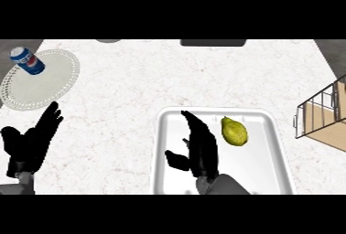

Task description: Pick the eggplant from the tray and place it in the tiered shelf

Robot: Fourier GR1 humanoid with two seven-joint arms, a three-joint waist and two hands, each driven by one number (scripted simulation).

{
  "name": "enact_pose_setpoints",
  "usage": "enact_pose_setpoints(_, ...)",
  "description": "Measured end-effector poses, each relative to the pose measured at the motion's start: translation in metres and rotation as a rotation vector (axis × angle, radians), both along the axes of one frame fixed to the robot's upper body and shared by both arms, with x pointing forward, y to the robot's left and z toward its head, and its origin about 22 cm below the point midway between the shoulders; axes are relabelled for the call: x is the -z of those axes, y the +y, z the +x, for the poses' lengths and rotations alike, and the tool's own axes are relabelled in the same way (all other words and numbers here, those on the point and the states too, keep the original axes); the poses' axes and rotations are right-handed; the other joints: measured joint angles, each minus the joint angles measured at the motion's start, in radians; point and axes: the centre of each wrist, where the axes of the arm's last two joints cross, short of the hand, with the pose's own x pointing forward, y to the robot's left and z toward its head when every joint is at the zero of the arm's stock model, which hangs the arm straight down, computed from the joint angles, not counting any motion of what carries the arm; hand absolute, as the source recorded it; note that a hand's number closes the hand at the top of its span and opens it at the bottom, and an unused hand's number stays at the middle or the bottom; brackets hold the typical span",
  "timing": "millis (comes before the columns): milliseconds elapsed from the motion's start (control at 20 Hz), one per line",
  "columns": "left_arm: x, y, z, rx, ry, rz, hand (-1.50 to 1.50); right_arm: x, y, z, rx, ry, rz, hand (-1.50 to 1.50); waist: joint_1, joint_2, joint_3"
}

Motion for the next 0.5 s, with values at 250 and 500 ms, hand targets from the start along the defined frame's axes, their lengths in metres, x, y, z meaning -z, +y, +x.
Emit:
enact_pose_setpoints(250, -0.001, 0.005, -0.004, -0.018, 0.013, 0.003, 0.00, -0.021, 0.021, 0.009, 0.009, 0.085, -0.254, -1.50, -0.012, -0.006, -0.001)
enact_pose_setpoints(500, 0.002, 0.007, -0.008, -0.006, 0.014, -0.001, 0.00, -0.038, 0.032, 0.011, -0.046, 0.240, -0.443, -1.50, -0.004, -0.001, 0.000)
